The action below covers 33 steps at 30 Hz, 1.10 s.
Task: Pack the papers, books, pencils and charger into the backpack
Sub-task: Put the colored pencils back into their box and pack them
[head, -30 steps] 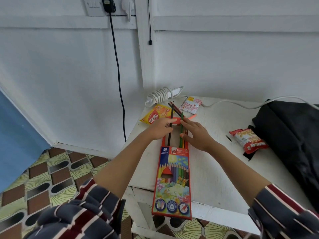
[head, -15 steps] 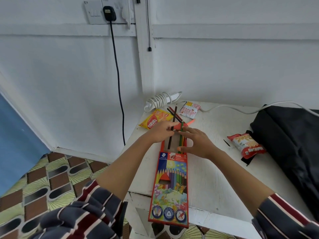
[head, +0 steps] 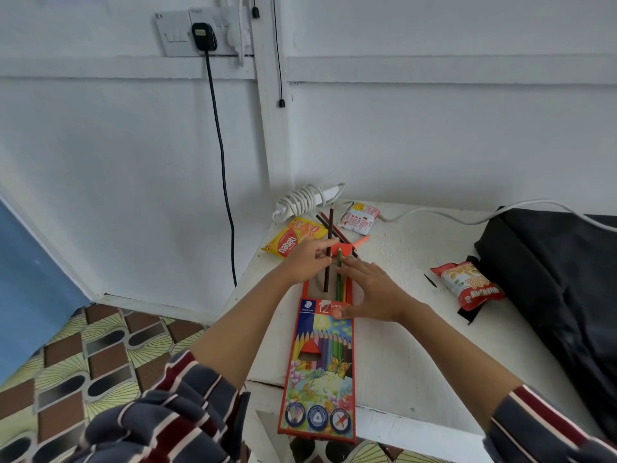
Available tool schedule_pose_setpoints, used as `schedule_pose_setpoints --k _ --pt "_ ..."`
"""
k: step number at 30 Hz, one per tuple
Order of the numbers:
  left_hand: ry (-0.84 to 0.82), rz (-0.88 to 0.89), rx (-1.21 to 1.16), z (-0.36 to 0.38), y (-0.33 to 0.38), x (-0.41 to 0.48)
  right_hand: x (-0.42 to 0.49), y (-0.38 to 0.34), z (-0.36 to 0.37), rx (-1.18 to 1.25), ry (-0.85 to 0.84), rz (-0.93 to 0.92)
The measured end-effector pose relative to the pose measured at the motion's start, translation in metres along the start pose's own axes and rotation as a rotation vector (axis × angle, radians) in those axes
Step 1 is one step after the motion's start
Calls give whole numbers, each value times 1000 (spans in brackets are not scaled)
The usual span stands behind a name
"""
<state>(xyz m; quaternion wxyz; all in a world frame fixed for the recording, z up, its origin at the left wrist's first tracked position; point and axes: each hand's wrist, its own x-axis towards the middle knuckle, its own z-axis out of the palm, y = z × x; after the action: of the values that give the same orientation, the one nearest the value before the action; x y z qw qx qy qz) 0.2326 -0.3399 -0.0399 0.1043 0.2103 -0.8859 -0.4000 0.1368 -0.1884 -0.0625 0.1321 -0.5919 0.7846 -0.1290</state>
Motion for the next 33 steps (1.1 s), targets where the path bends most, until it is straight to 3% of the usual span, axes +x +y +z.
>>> schedule_pose_setpoints --k 13,21,26,33 --pt "6 -5 29 2 -3 -2 -2 -4 1 -90 -45 46" --pt "36 -22 39 3 -2 0 -6 -9 3 14 76 55" --pt "60 22 119 7 1 0 -5 -11 3 21 57 119" --pt "-42 32 231 10 -2 -5 -7 -12 3 77 37 134"
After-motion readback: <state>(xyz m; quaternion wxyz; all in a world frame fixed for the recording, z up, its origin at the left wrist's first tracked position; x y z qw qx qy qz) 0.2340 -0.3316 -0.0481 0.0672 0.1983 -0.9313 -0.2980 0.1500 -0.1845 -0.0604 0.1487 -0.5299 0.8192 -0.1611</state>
